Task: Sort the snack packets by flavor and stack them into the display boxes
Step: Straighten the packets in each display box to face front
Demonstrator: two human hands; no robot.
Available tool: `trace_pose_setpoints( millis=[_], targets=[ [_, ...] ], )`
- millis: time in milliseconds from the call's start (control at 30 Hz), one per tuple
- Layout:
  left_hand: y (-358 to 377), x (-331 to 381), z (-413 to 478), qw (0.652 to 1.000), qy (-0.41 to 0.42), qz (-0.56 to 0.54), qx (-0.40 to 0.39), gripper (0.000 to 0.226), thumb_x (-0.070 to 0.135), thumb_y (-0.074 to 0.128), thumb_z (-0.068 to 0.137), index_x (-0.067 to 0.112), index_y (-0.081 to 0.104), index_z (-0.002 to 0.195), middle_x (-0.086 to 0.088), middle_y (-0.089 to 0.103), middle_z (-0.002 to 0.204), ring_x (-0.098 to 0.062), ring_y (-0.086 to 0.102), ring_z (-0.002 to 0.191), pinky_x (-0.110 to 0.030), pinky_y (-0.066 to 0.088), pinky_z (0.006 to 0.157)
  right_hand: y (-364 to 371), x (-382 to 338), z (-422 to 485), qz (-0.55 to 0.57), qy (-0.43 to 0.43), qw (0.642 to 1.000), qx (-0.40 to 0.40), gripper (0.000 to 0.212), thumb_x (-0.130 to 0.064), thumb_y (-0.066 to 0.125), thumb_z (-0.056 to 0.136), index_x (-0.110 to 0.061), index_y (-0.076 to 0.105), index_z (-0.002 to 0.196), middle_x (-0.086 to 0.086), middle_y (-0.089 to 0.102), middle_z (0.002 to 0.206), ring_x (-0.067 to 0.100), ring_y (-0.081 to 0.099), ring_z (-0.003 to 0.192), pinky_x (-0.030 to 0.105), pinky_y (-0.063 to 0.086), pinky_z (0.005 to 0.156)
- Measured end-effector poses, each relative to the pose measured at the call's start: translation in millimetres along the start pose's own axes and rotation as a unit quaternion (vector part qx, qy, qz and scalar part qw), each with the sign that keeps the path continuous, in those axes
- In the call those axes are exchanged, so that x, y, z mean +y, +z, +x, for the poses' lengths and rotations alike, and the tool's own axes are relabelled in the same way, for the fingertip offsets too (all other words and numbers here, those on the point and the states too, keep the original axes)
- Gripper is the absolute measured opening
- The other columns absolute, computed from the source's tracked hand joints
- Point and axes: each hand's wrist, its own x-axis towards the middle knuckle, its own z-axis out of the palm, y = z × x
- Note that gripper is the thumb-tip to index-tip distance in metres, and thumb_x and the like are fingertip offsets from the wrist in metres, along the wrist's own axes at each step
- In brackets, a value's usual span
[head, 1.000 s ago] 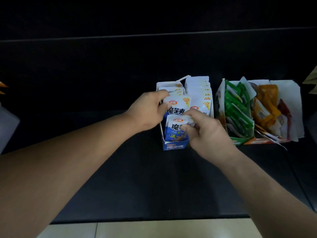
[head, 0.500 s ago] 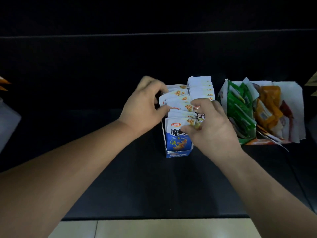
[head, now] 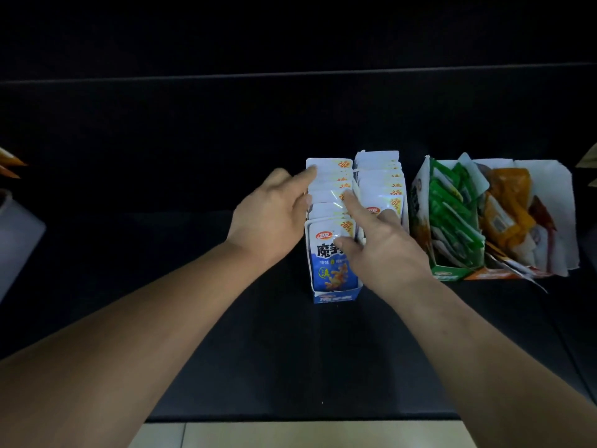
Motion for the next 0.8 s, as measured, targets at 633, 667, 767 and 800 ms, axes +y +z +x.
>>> trace_pose_setpoints(
  millis=[633, 667, 767, 800],
  targets=[
    [39.4, 24.3, -100.1, 0.994, -0.069, -0.083, 0.000, 0.048, 0.036, 0.086, 0.078, 0.032, 0.058, 0.117, 0.017, 0.050, 0.132, -0.009, 0.064, 0.104, -0.039, 0.060, 0.074, 15.7, 39.2, -52.0, 0.257, -0.073, 0.958, 0.108, 0.035, -0.015, 0.066, 0.096, -0.032, 0.069, 0.126, -0.013, 0.074, 0.107, 0.005, 0.070, 0.094, 0.035, 0.060, 0.084],
    [40.8, 23.4, -95.2, 0.994, -0.071, -0.080, 0.001, 0.048, 0.036, 0.086, 0.079, 0.031, 0.057, 0.117, 0.016, 0.050, 0.130, -0.008, 0.063, 0.103, -0.039, 0.060, 0.073, 12.1, 43.5, -53.3, 0.272, -0.067, 0.953, 0.118, 0.032, -0.012, 0.065, 0.097, -0.031, 0.070, 0.123, -0.015, 0.074, 0.104, 0.002, 0.069, 0.094, 0.028, 0.059, 0.082],
    [44.1, 22.2, -80.3, 0.995, -0.073, -0.065, 0.009, 0.048, 0.033, 0.086, 0.080, 0.032, 0.055, 0.118, 0.014, 0.051, 0.127, -0.010, 0.061, 0.102, -0.040, 0.060, 0.072, 3.0, 56.8, -61.9, 0.301, -0.048, 0.943, 0.136, 0.030, -0.009, 0.066, 0.097, -0.026, 0.073, 0.120, -0.015, 0.073, 0.094, -0.001, 0.067, 0.089, 0.016, 0.054, 0.077],
    [43.9, 23.0, -77.0, 0.995, -0.077, -0.058, 0.008, 0.049, 0.032, 0.087, 0.079, 0.032, 0.055, 0.117, 0.012, 0.050, 0.126, -0.013, 0.061, 0.103, -0.042, 0.060, 0.071, 0.6, 61.4, -65.7, 0.305, -0.041, 0.942, 0.135, 0.029, -0.009, 0.067, 0.097, -0.026, 0.073, 0.119, -0.014, 0.073, 0.092, 0.000, 0.067, 0.088, 0.014, 0.054, 0.077]
  ],
)
